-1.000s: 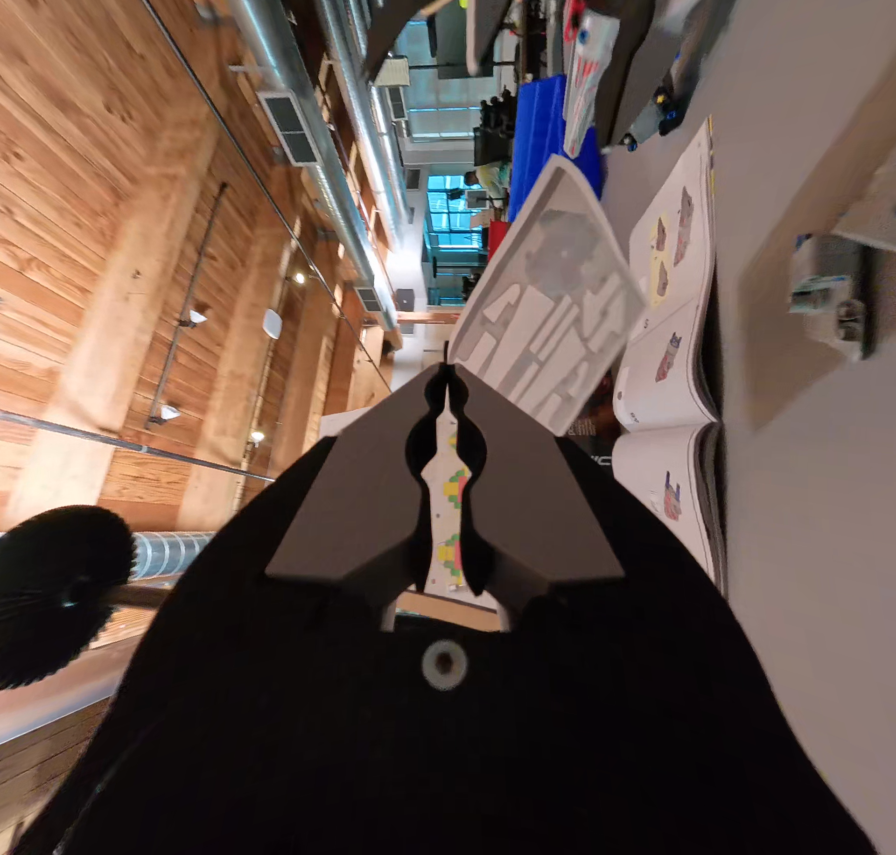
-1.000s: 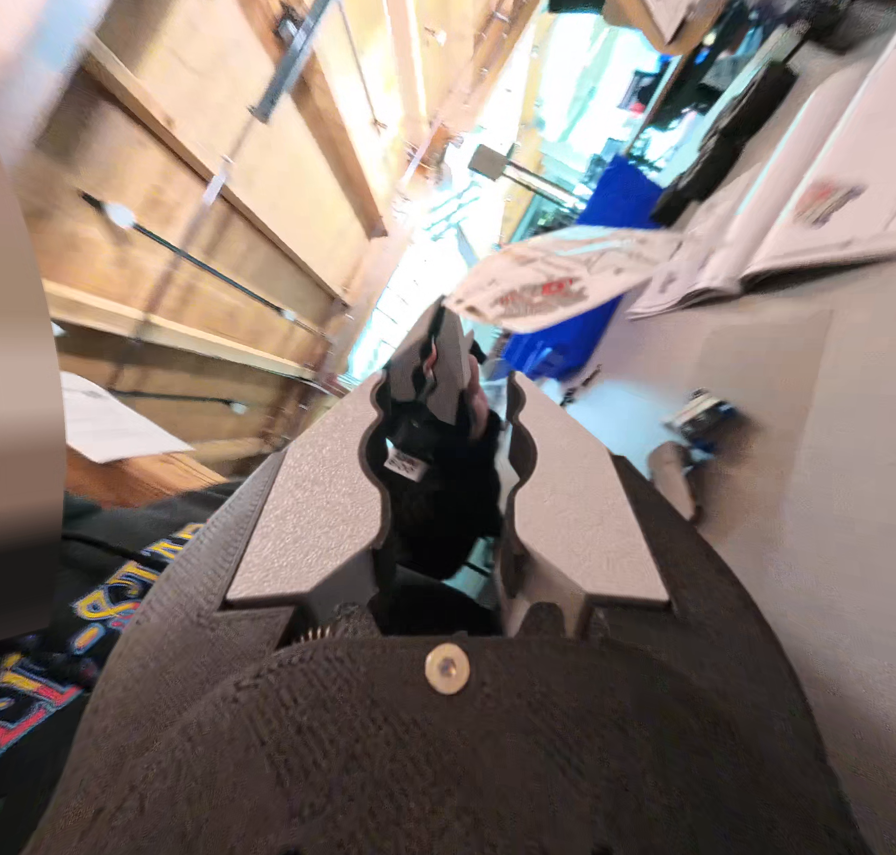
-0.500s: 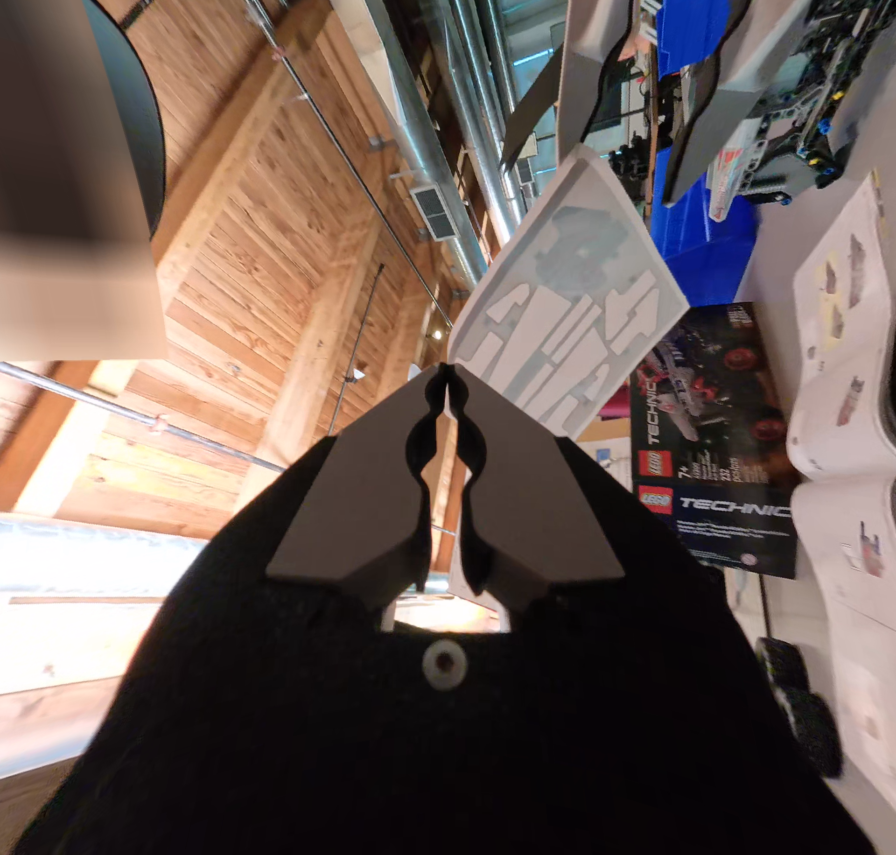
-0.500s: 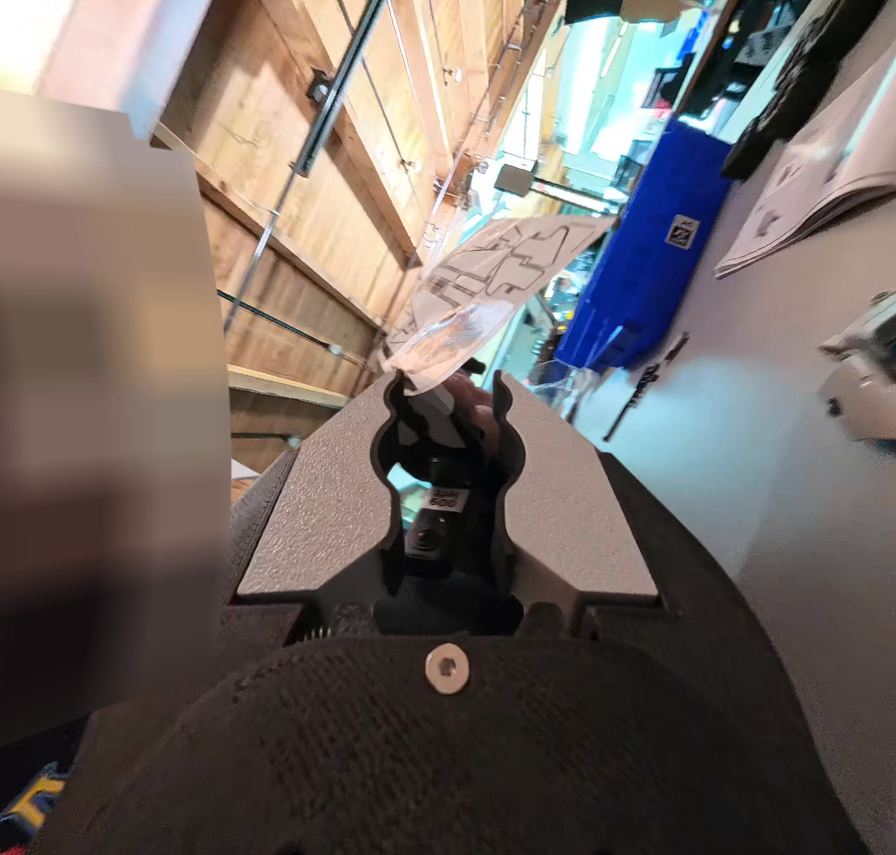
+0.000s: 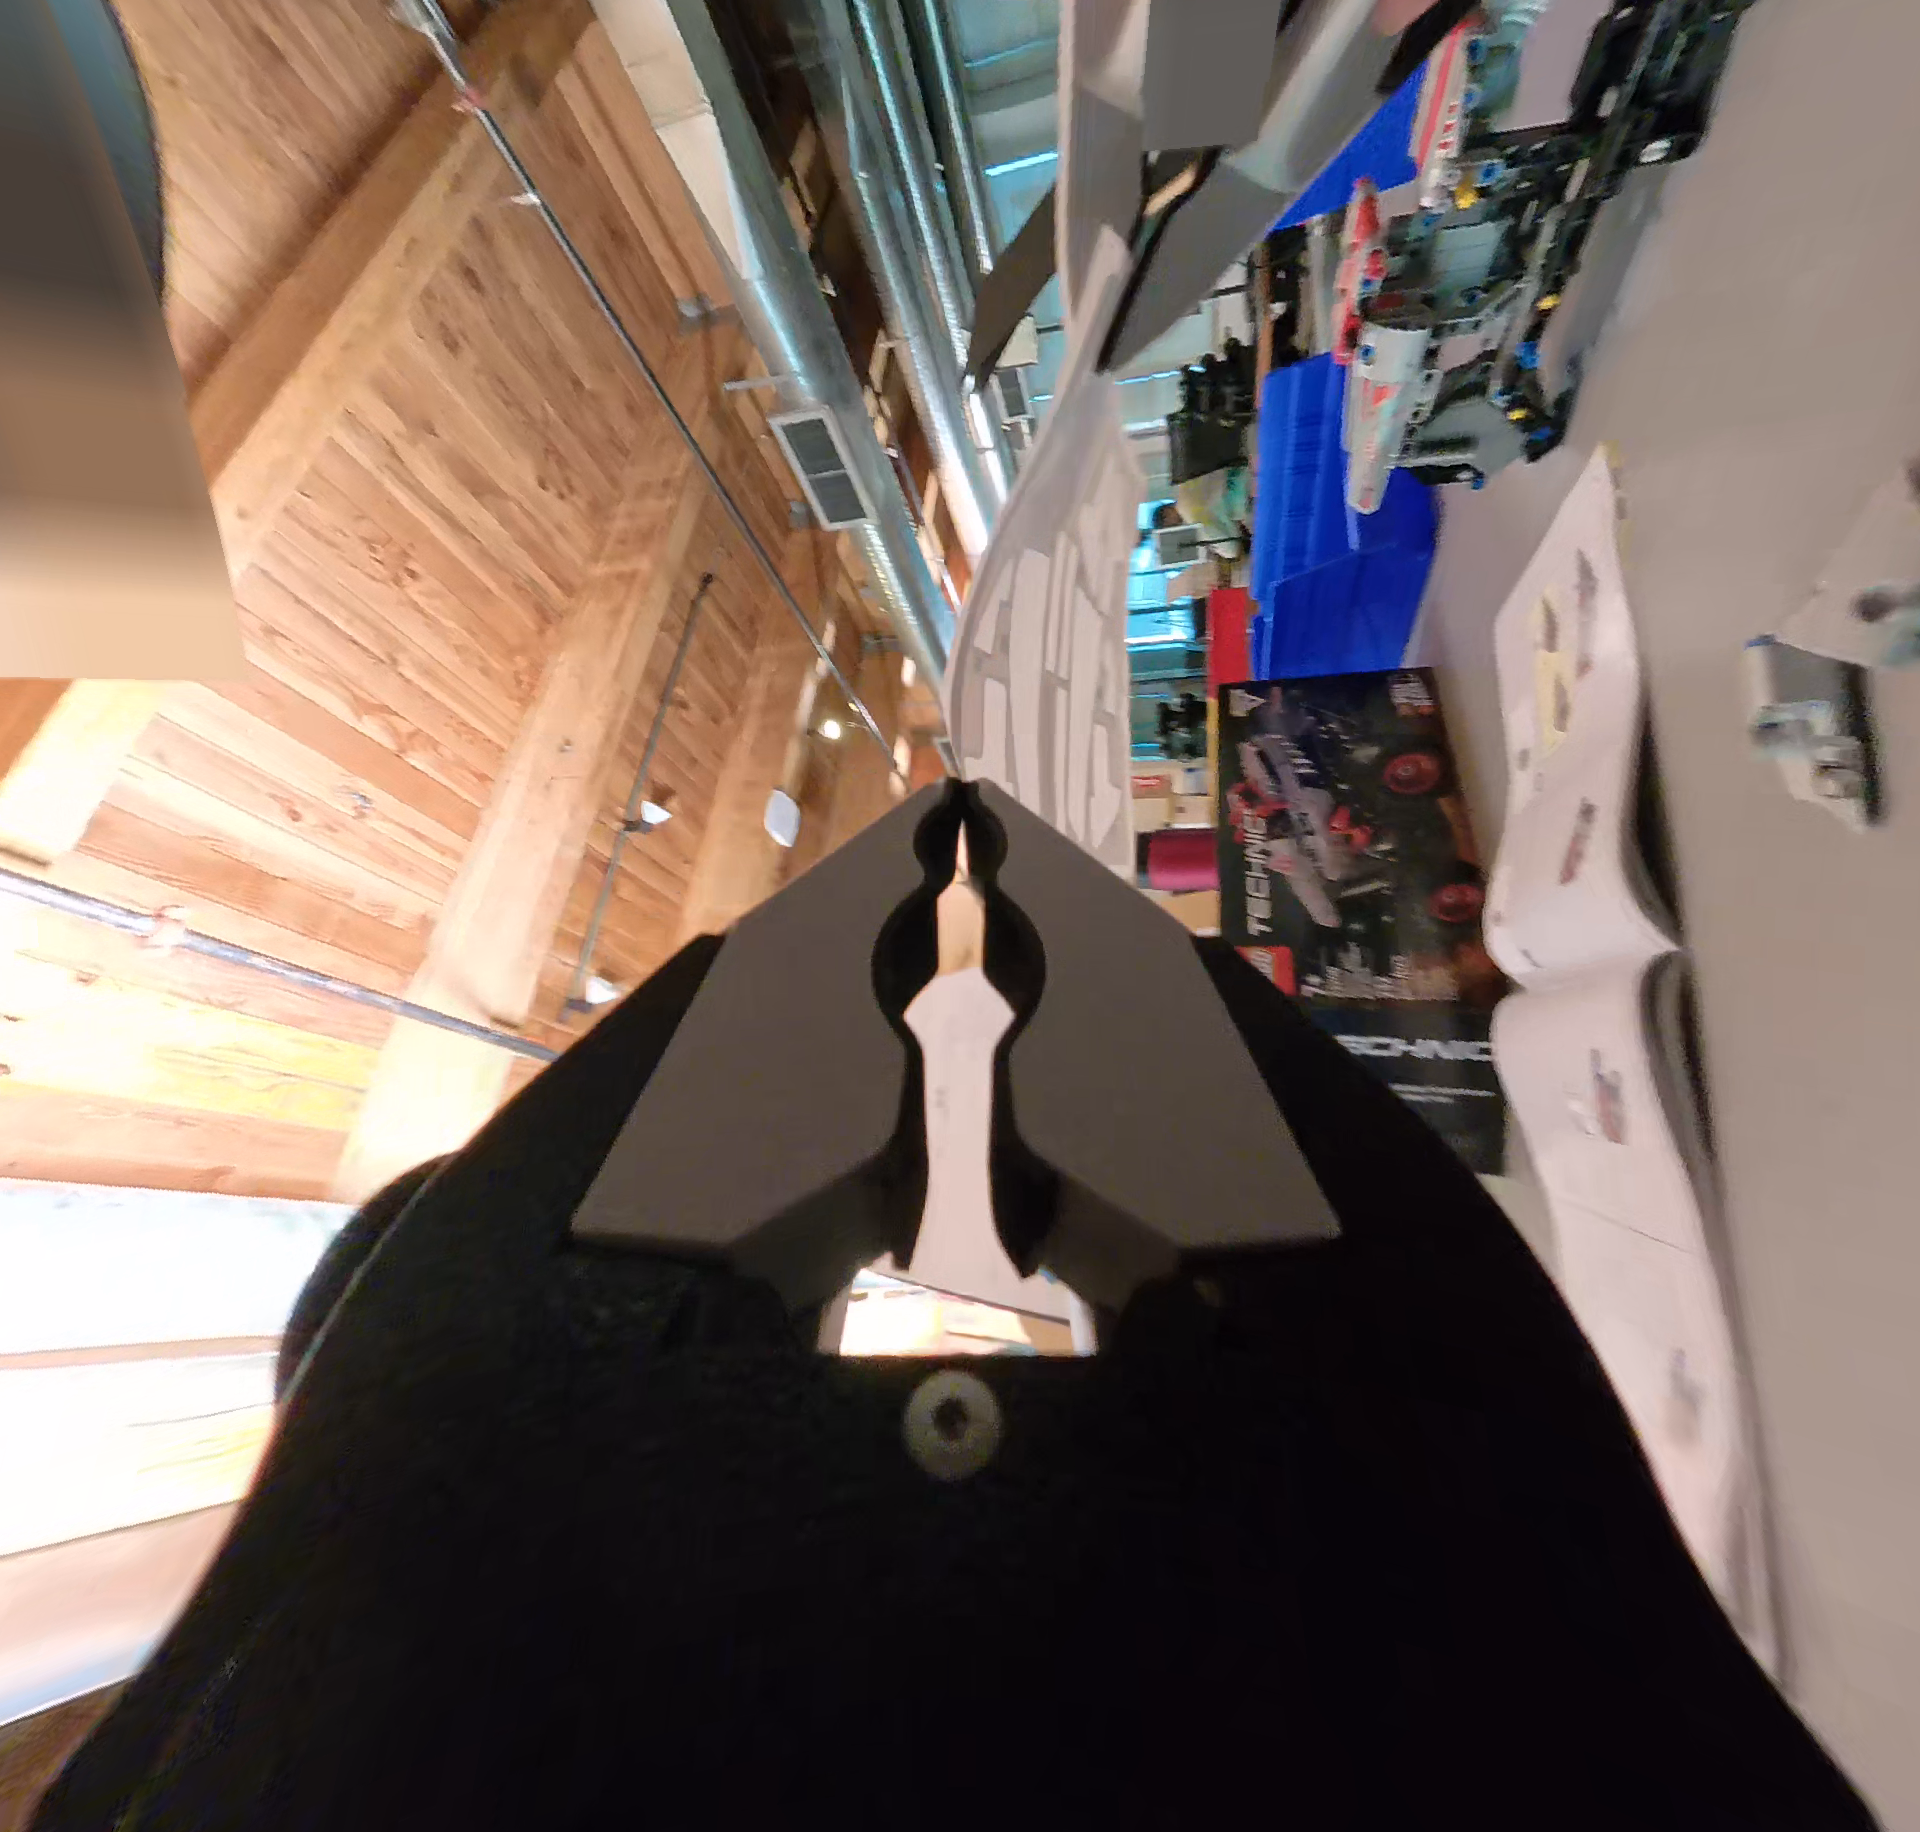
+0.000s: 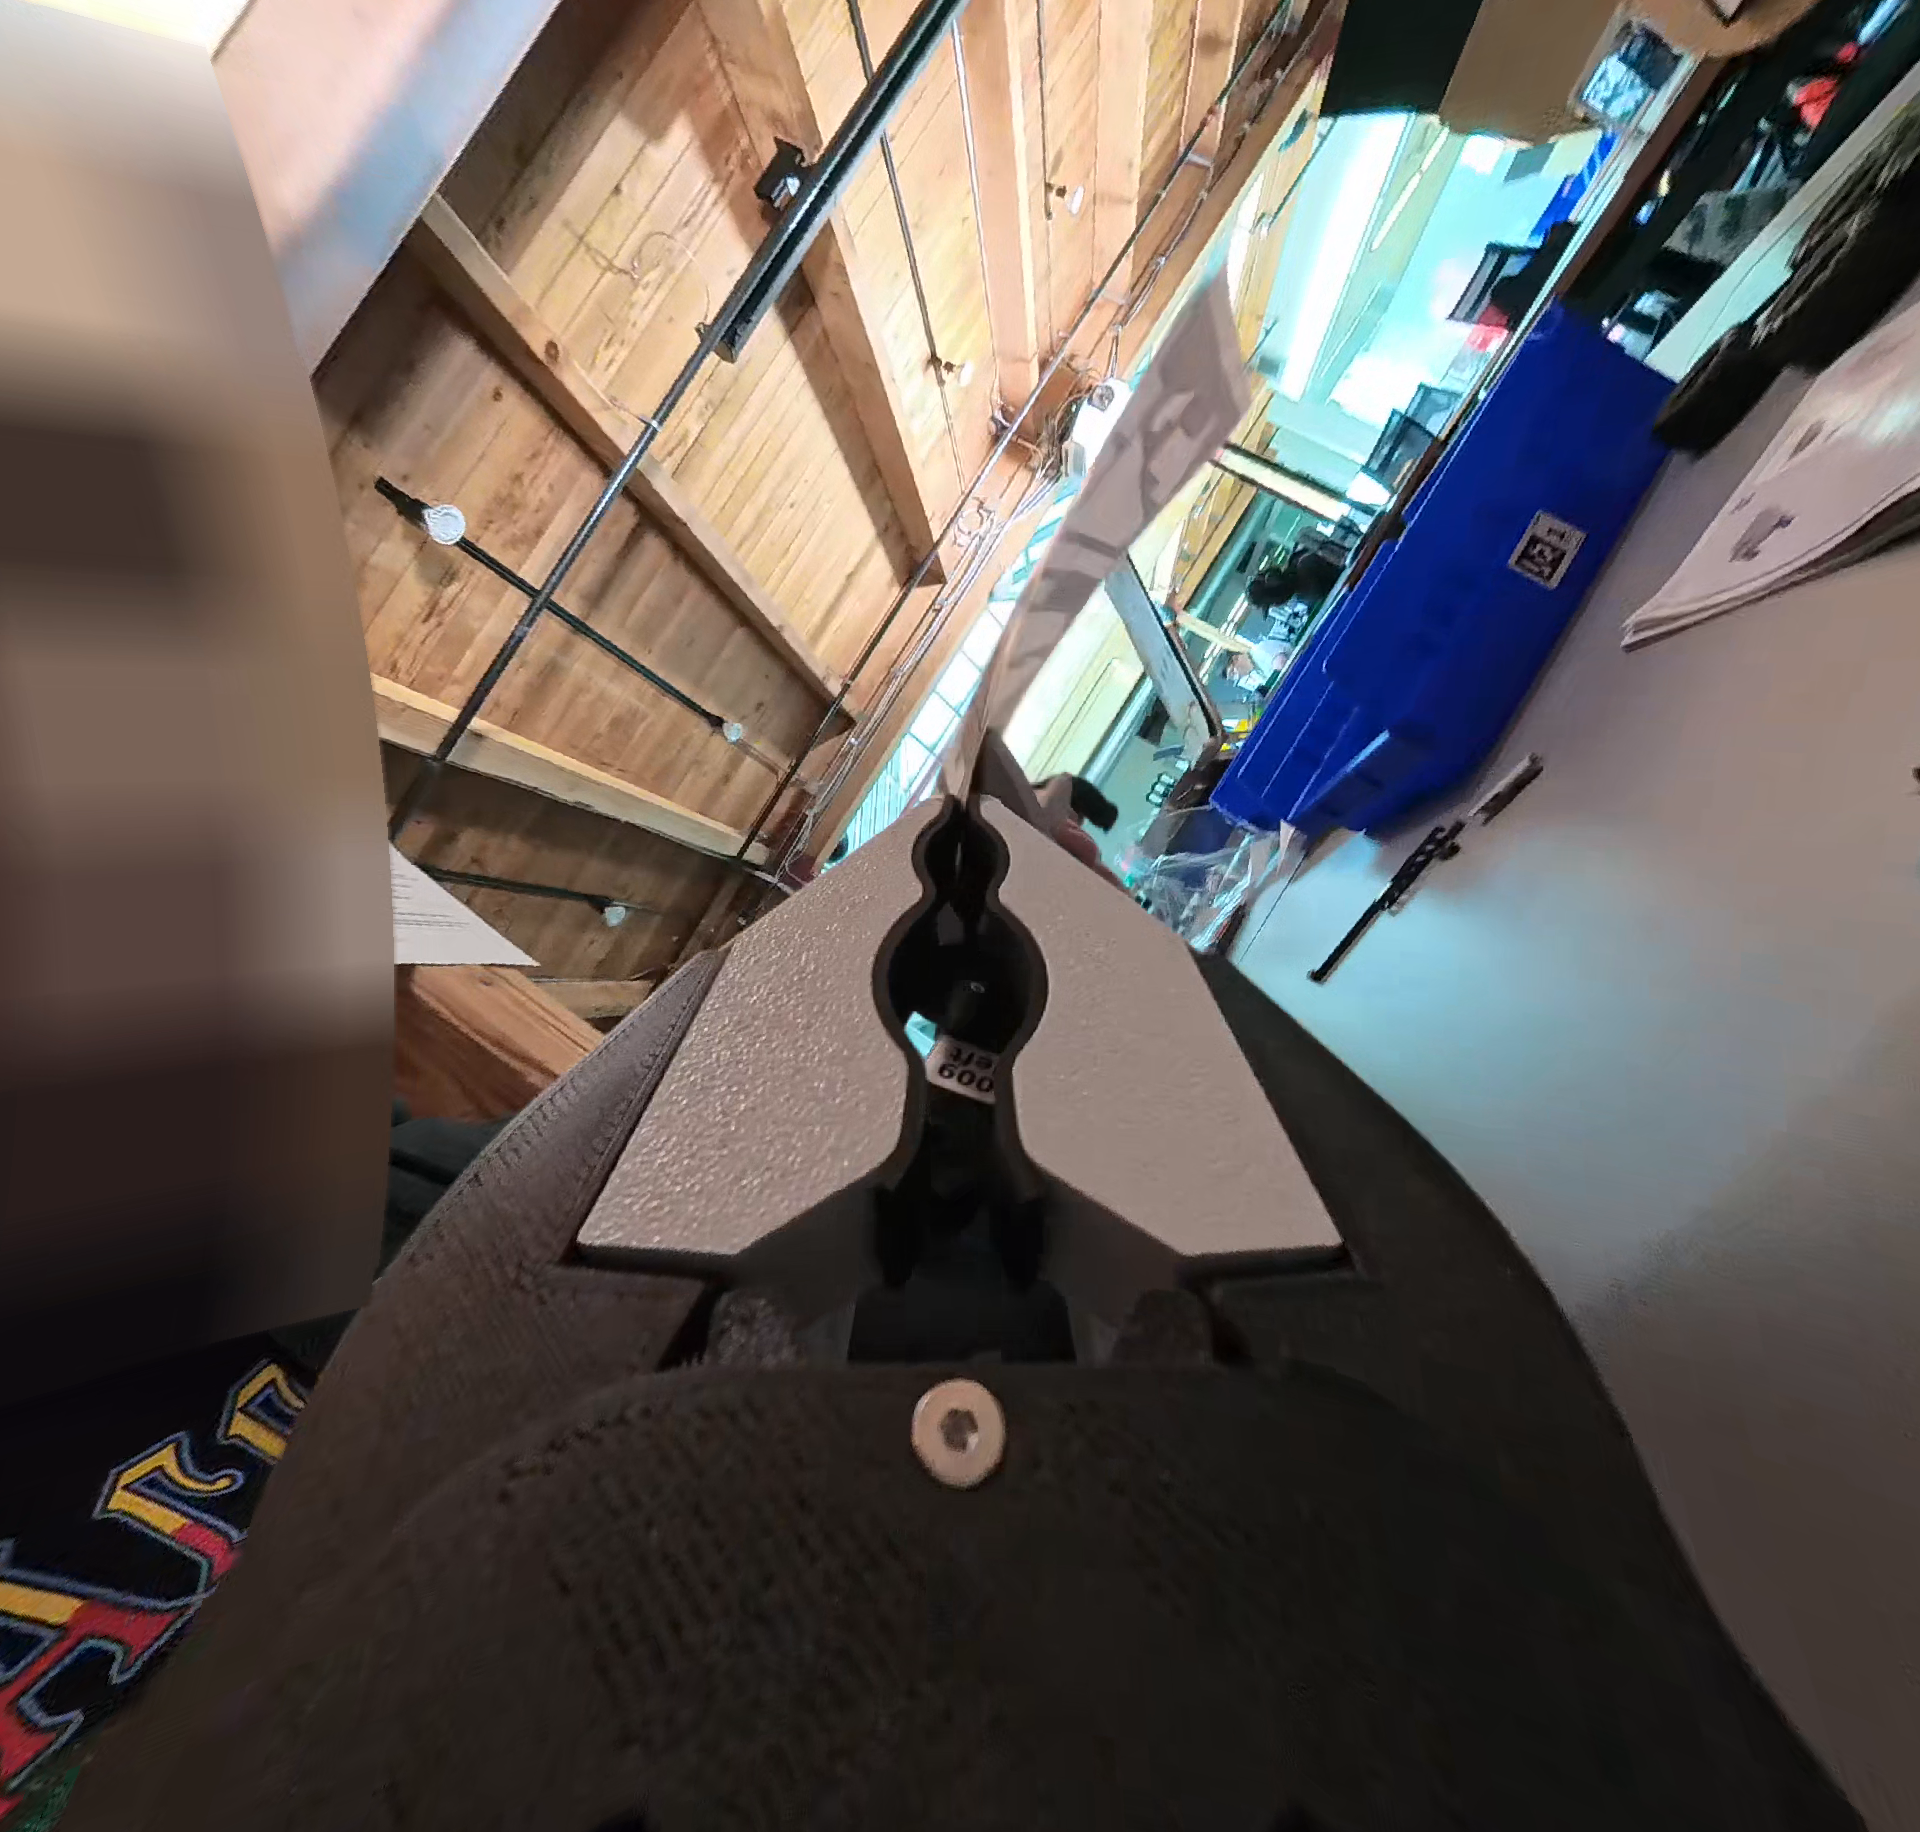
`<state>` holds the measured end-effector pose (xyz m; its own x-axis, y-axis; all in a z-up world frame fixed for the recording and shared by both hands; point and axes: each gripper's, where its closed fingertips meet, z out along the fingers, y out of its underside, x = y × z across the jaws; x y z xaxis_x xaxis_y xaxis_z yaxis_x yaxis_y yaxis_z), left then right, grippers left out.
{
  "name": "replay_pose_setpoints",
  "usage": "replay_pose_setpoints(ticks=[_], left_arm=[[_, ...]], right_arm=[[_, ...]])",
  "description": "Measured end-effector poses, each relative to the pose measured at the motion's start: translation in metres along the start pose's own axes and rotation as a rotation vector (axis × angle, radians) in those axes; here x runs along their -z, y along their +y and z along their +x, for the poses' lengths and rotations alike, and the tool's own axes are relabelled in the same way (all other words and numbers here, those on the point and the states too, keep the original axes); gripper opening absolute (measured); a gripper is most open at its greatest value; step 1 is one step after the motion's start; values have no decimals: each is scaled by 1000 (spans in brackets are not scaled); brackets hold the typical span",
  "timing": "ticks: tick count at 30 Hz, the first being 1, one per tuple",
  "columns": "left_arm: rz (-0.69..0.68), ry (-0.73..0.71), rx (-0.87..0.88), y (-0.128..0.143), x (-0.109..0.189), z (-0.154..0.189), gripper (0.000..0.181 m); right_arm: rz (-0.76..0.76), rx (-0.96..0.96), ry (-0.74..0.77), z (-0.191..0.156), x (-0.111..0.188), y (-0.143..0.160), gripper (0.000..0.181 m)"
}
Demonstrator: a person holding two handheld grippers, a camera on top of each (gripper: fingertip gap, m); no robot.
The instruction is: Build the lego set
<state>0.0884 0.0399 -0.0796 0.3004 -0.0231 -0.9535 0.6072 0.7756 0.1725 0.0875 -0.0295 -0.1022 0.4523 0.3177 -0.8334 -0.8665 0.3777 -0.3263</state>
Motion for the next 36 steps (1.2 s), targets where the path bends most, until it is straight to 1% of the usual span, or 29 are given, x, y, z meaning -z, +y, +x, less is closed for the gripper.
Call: replay_pose_setpoints(ticks=[1, 5, 7, 9, 11, 13, 14, 16, 17, 18, 19, 22, 25, 28, 32, 36], left_arm=[[-10, 24, 21, 1, 1, 6, 0], [-46, 113, 101, 5, 6, 31, 0], [-55, 180, 145, 5, 9, 46, 0], [-61, 270, 252, 4, 14, 62, 0], [-62, 393, 454, 2, 21, 78, 18], [-52, 522, 733, -3, 28, 86, 25], [-21, 572, 899, -11, 31, 83, 27], [40, 567, 1185, -22, 27, 60, 21], [59, 565, 1268, -27, 23, 52, 21], [76, 582, 1311, -33, 20, 47, 20], [70, 608, 1327, -37, 17, 47, 19], [31, 769, 1313, -52, 13, 65, 21], [-2, 862, 1280, -58, 11, 83, 20], [15, 919, 1264, -65, 13, 89, 18], [46, 951, 1272, -70, 15, 89, 16], [76, 992, 1309, -76, 20, 88, 13]], right_arm=[[1, 10, 0, 1, 0, 0, 0], [-24, 28, 14, 10, 0, 7, 0], [-22, 27, 39, 18, 0, 8, 0], [-19, 51, 62, 23, 3, 7, 0], [-44, 95, 117, 32, 6, 10, 0], [-74, 155, 182, 42, 9, 13, 0], [-95, 176, 209, 46, 9, 17, 0], [-136, 212, 257, 53, 10, 24, 0], [-148, 227, 274, 56, 9, 27, 0], [-166, 242, 286, 59, 8, 31, 0], [-180, 253, 293, 61, 7, 34, 0], [-210, 270, 271, 60, 4, 42, 0], [-233, 313, 239, 55, 1, 46, 0], [-252, 371, 221, 52, 1, 49, 0], [-296, 453, 178, 49, 1, 54, 0], [-365, 596, 131, 46, 3, 60, 0]])
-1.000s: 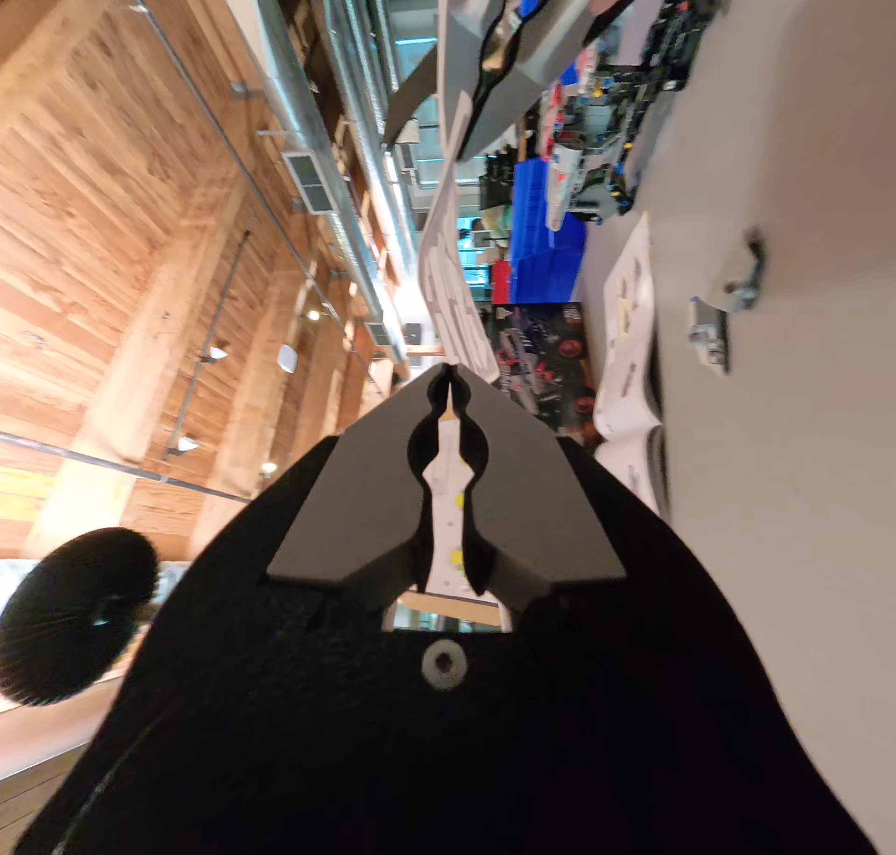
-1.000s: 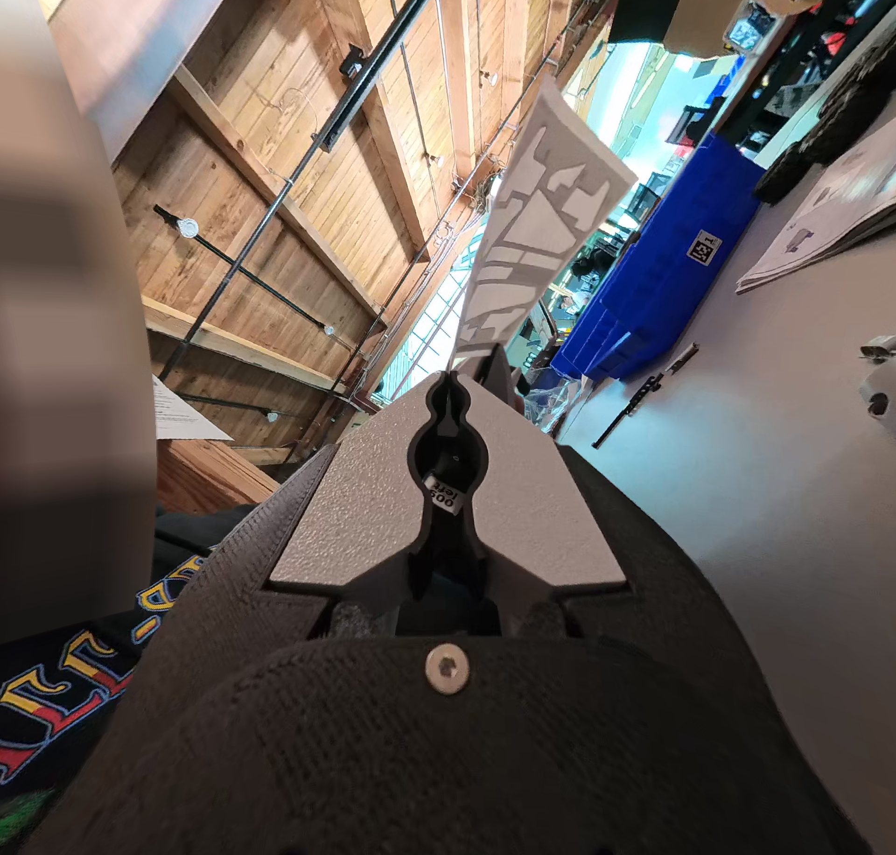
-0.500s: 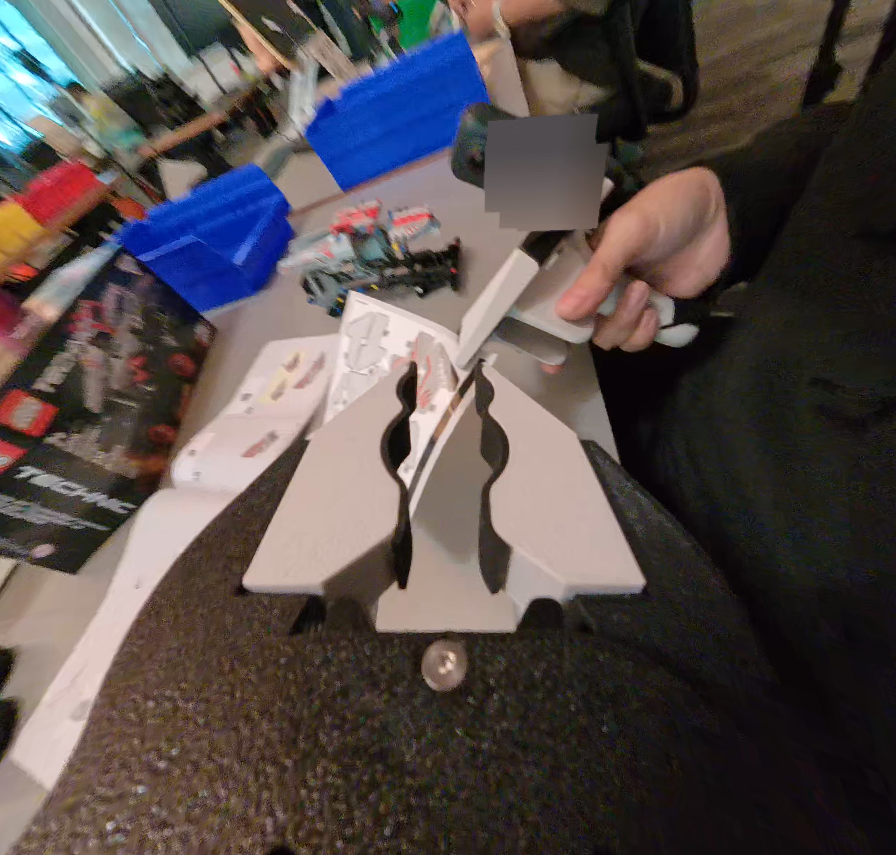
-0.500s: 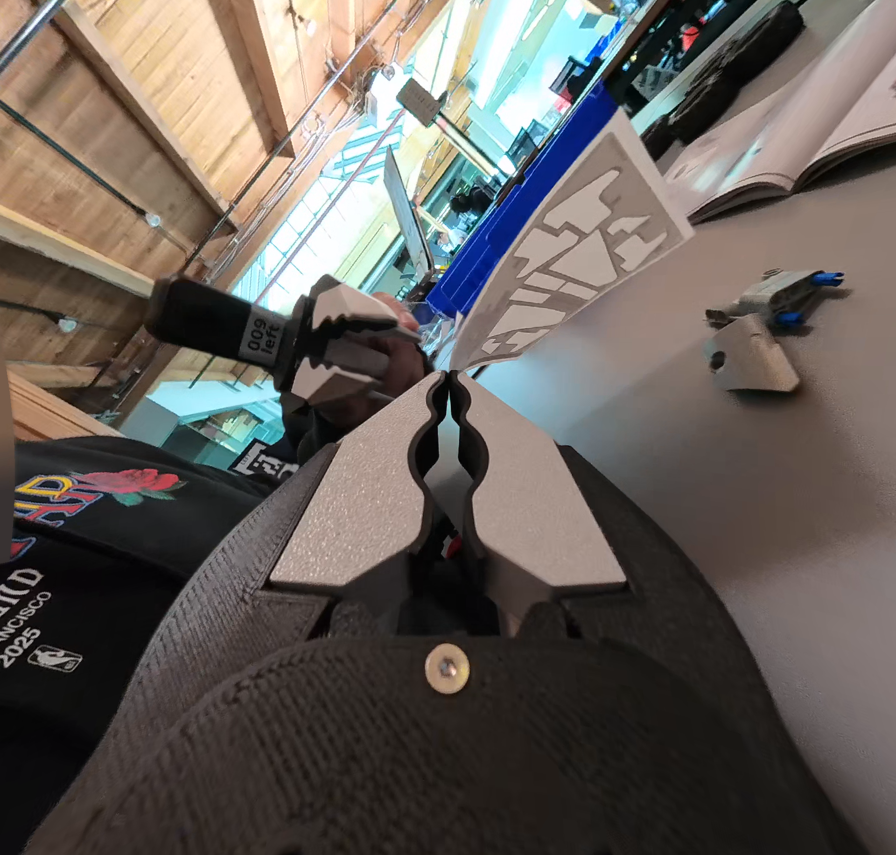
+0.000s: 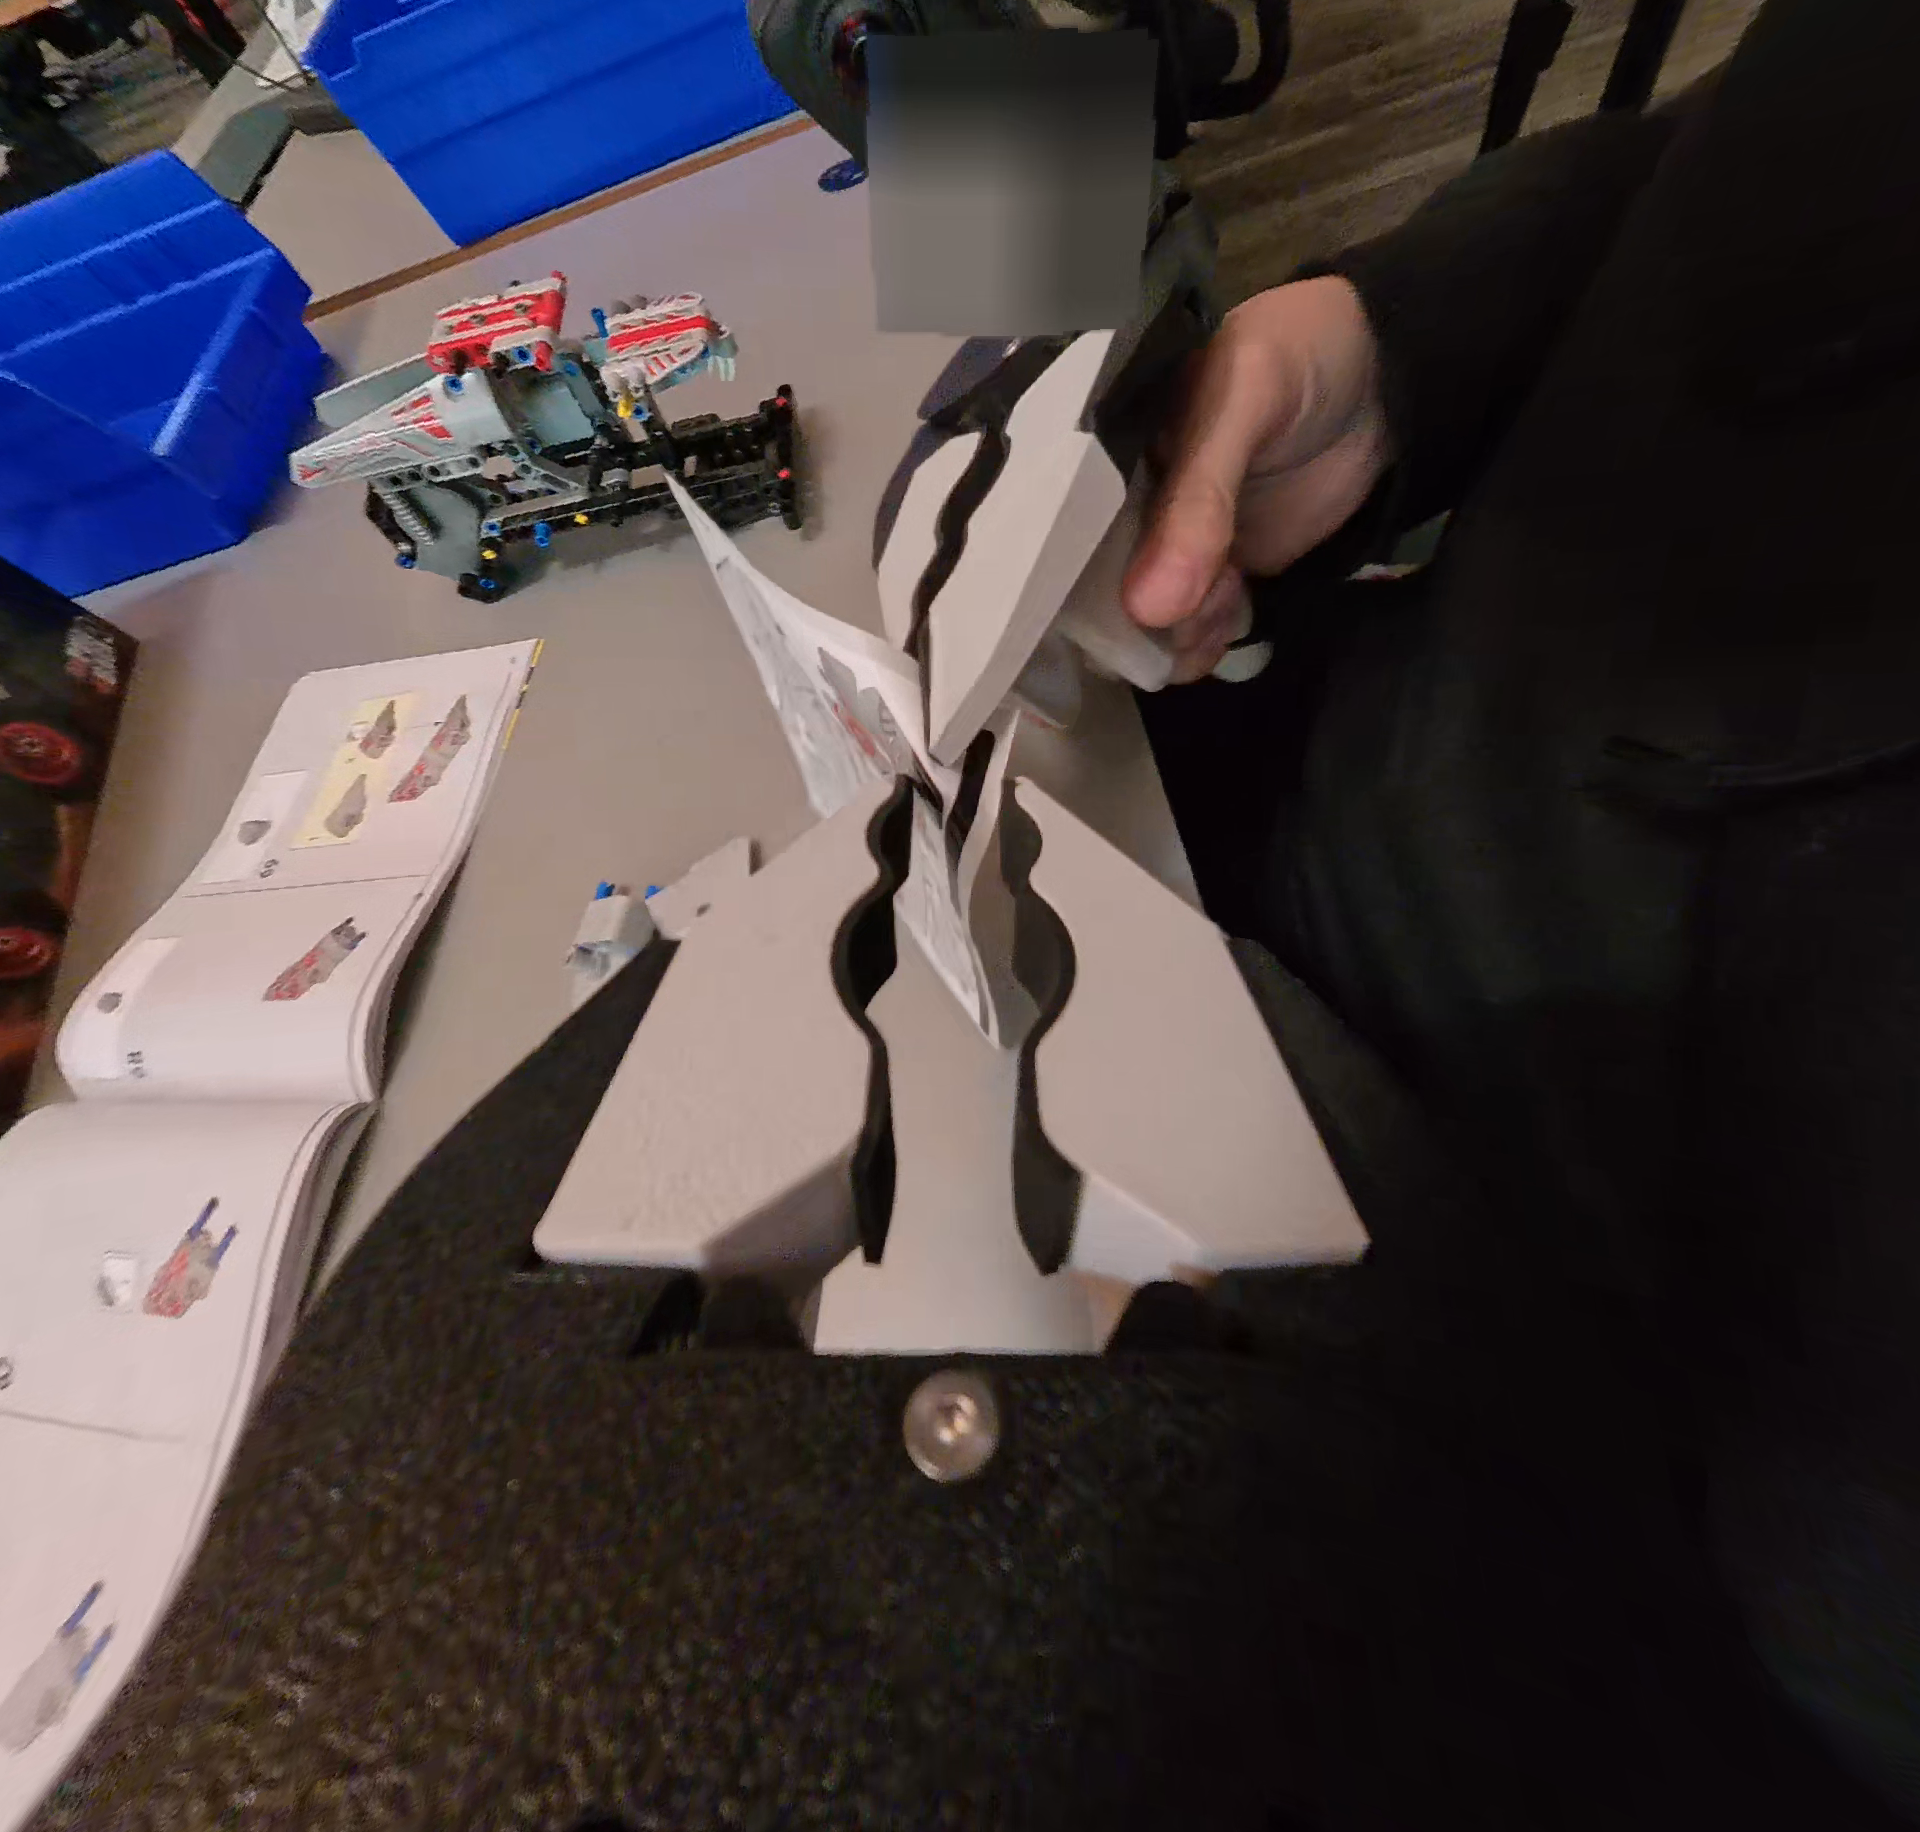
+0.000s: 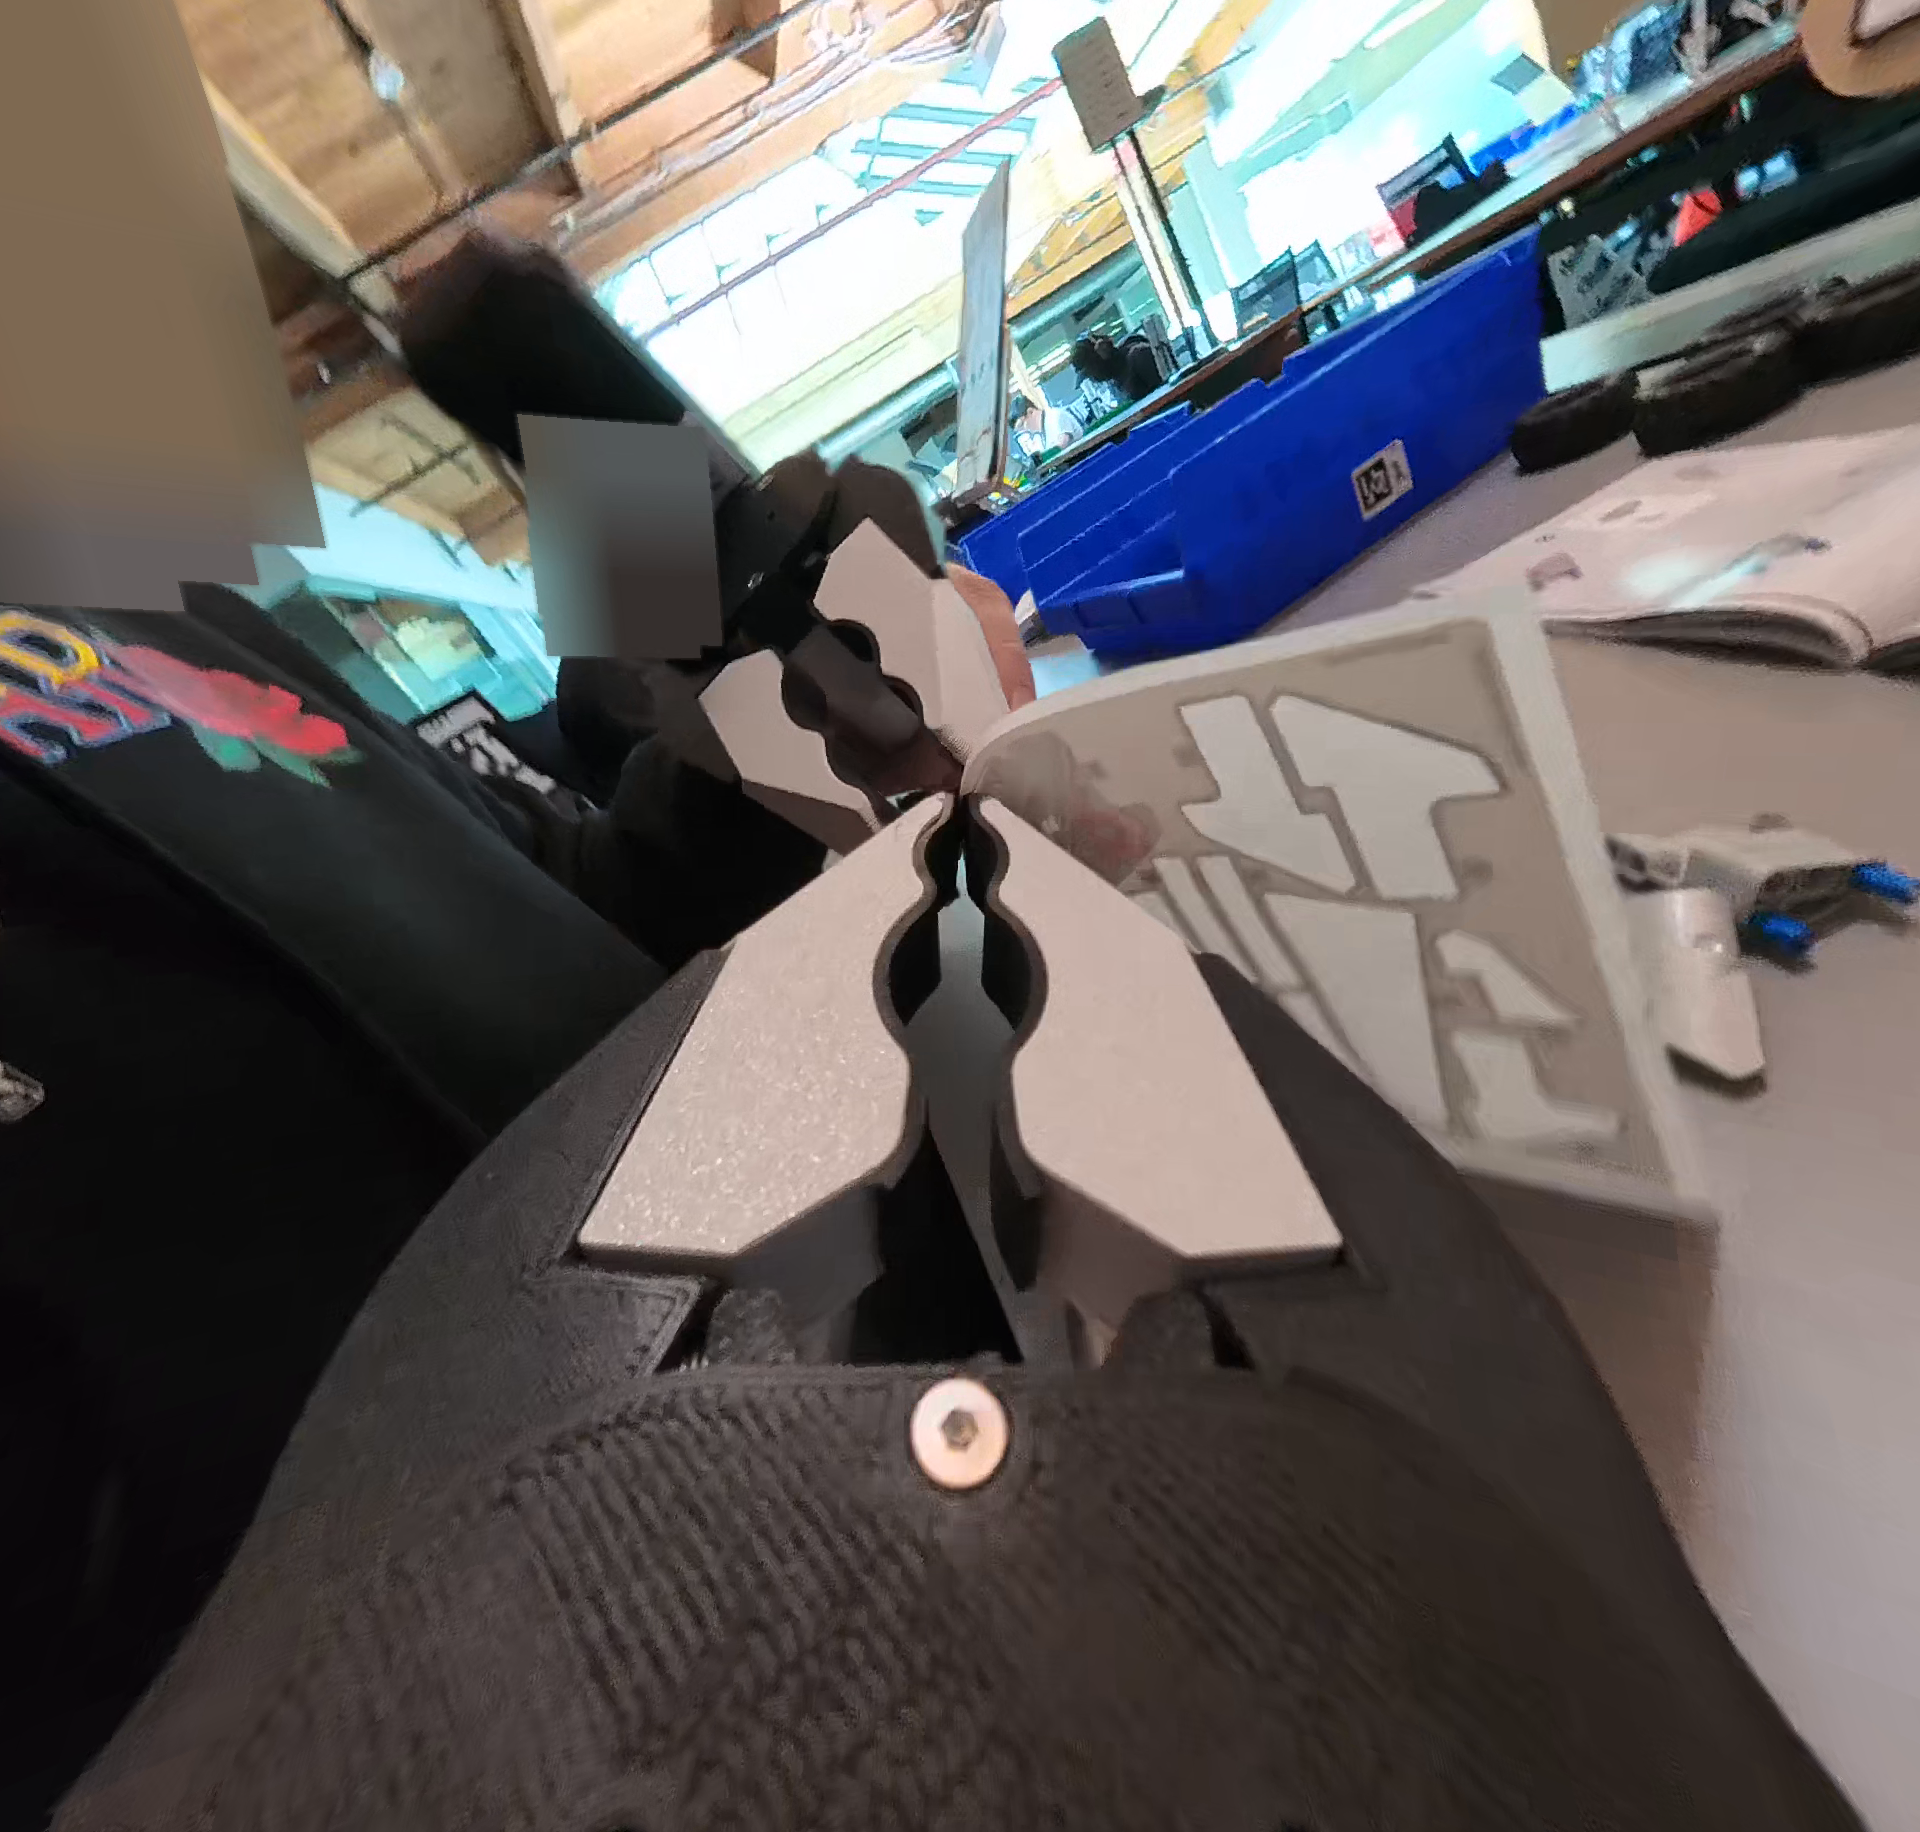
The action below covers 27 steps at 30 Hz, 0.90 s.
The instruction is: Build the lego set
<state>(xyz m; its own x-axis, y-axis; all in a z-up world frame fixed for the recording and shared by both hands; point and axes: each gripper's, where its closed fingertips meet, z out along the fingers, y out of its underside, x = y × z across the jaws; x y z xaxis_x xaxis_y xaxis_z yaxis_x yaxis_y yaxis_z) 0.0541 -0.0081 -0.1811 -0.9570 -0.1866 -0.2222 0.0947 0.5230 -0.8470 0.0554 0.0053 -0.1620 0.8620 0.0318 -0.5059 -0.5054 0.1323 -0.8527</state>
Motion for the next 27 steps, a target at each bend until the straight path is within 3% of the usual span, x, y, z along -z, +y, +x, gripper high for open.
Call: replay_pose_setpoints(ticks=[9, 27], left_arm=[[122, 175, 115, -15, 8, 16, 13], [75, 286, 107, -2, 10, 27, 5]], right_arm=[[-20, 292, -106, -22, 5, 3, 0], [-144, 435, -111, -24, 4, 23, 0]])
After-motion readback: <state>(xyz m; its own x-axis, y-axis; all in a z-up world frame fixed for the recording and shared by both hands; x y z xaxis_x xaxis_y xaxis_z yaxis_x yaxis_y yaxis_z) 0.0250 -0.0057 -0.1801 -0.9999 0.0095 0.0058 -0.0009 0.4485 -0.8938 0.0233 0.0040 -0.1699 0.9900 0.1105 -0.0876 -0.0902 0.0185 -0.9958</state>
